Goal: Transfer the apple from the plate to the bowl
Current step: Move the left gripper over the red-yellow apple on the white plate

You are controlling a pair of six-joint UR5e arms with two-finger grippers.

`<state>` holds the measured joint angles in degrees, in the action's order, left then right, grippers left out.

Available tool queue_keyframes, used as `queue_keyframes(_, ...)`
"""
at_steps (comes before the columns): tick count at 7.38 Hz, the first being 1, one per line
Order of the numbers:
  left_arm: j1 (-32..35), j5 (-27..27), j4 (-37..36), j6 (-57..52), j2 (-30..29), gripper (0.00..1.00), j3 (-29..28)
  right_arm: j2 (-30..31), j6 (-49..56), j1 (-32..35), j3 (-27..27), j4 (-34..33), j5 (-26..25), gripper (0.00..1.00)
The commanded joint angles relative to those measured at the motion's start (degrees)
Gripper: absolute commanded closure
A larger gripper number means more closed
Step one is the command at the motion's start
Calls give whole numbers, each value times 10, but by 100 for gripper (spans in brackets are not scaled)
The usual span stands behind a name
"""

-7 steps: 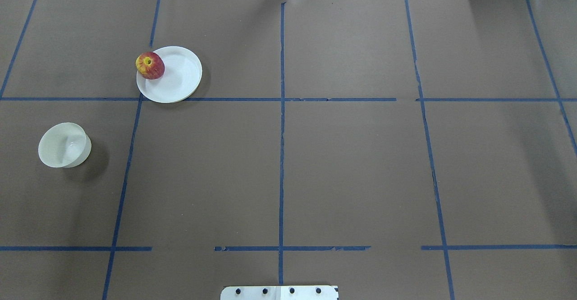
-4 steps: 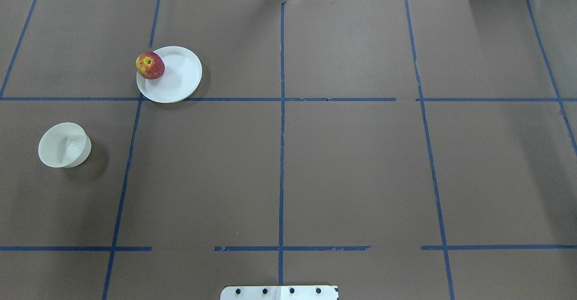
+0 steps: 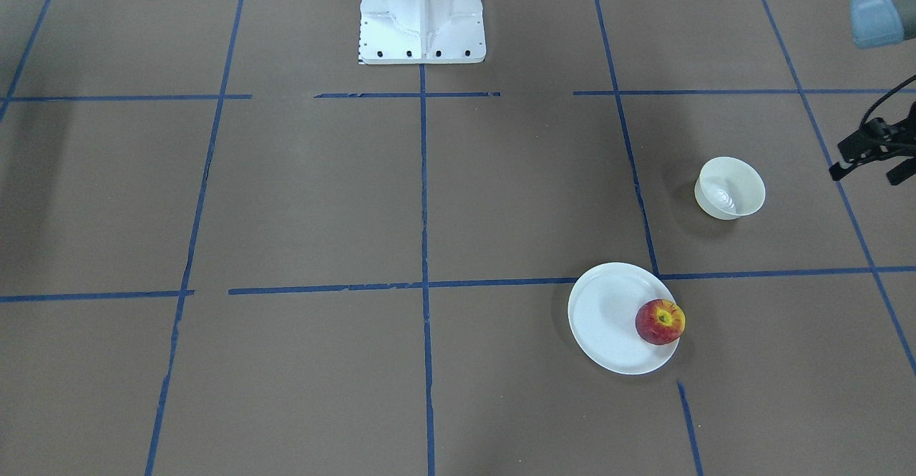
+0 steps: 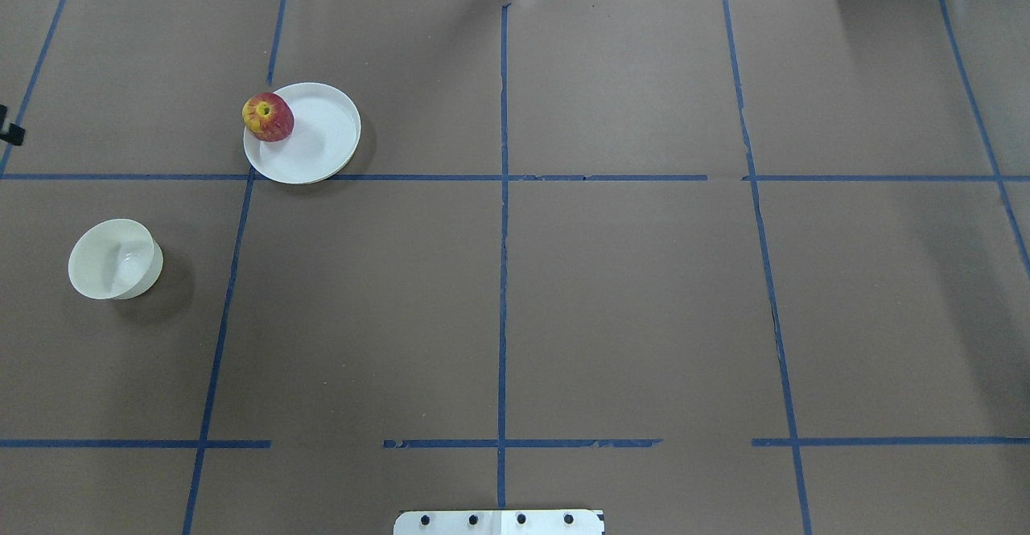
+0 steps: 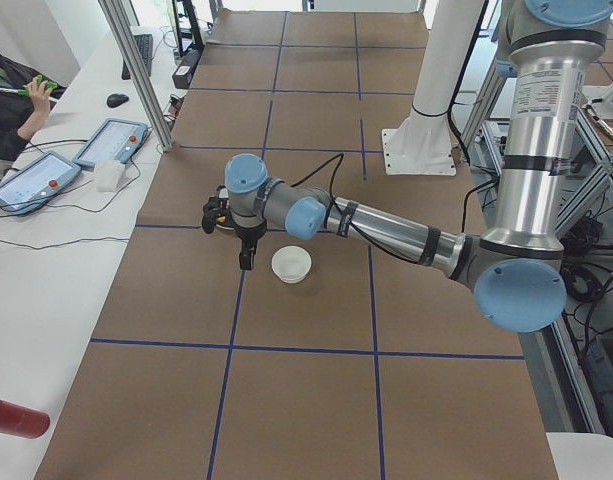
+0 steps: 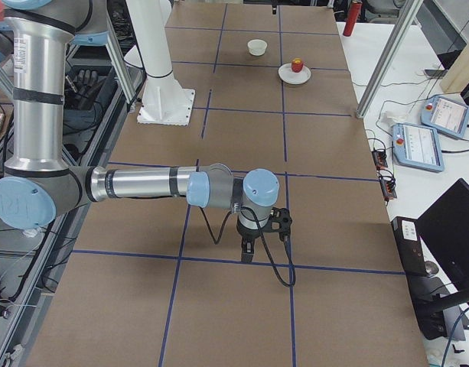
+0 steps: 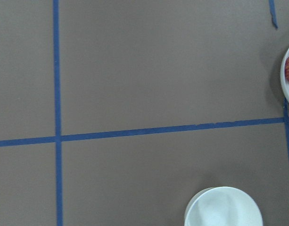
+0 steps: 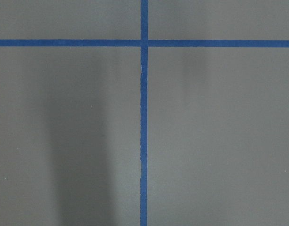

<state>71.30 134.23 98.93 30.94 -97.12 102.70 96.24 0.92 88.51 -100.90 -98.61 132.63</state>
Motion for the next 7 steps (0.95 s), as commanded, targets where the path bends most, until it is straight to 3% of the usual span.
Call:
queue_keyframes(1, -99, -46, -68, 112, -106, 0, -13, 0, 0, 0, 0, 0, 0, 0)
queue_keyframes(2, -116, -64, -124, 114, -166, 0, -39, 0, 0, 0, 0, 0, 0, 0)
queue_keyframes(4, -139, -71, -112, 163, -216, 0, -99, 0, 0, 0, 0, 0, 0, 0)
queue_keyframes(7, -144, -98, 42, 199, -272, 0, -264, 0, 0, 0, 0, 0, 0, 0)
